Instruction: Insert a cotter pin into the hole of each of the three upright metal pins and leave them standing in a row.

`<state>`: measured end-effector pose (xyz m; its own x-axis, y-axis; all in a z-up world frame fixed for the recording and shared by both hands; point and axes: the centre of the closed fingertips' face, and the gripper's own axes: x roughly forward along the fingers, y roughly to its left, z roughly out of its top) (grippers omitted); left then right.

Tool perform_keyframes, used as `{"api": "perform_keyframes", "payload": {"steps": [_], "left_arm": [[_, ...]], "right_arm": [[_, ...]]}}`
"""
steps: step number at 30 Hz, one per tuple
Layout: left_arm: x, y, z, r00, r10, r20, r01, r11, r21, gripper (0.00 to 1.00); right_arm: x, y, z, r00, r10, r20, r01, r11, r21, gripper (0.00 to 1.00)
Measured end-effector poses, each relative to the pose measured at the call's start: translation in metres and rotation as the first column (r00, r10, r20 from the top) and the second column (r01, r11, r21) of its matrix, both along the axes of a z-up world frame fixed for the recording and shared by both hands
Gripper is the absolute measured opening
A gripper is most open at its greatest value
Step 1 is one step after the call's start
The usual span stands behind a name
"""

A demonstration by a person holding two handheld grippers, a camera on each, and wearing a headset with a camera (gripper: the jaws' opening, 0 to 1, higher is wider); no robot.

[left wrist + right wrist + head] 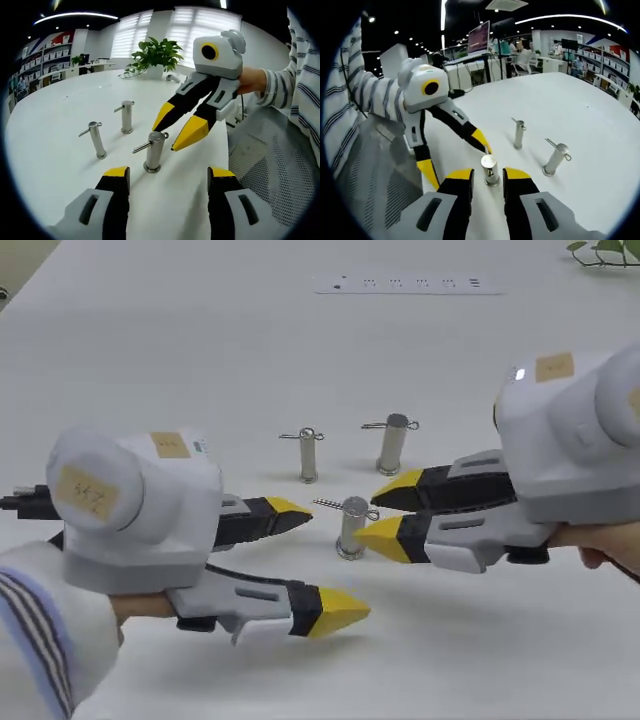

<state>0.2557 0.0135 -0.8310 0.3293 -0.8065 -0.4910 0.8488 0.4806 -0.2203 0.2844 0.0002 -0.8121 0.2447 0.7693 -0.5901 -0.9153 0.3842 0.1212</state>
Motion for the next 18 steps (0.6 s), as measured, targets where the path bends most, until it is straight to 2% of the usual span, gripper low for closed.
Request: {"api": "perform_keyframes", "payload": {"steps": [3,6,8,13,16,18], "left_arm": [[-0.002,0.005,0.004,1.000,0.027,0.009,-0.027,1.000,-0.008,0.72],[-0.004,0.010,0.007,0.998,0.057,-0.017,-0.058,0.998,-0.032,0.84],[-0.004,0.015,0.009,0.997,0.078,-0.015,-0.079,0.996,-0.031,0.89],[-0.008,0.020,0.017,0.995,0.099,-0.035,-0.101,0.993,-0.054,0.99],[-0.013,0.022,0.020,0.995,0.095,-0.035,-0.097,0.994,-0.047,0.99],[-0.014,0.023,0.021,0.995,0.099,-0.033,-0.100,0.994,-0.044,0.99]], "right_arm": [[0.002,0.004,0.001,1.000,-0.010,0.005,0.010,1.000,0.018,0.27],[0.003,0.006,0.000,1.000,-0.010,0.017,0.010,1.000,0.009,0.27],[0.003,0.007,-0.002,1.000,-0.007,0.026,0.007,1.000,-0.004,0.27],[0.001,0.010,-0.004,0.999,0.015,0.037,-0.014,1.000,-0.012,0.25],[0.000,0.011,-0.008,0.999,0.020,0.042,-0.020,1.000,-0.020,0.24],[0.001,0.012,-0.009,0.997,0.036,0.064,-0.034,0.999,-0.036,0.23]]}}
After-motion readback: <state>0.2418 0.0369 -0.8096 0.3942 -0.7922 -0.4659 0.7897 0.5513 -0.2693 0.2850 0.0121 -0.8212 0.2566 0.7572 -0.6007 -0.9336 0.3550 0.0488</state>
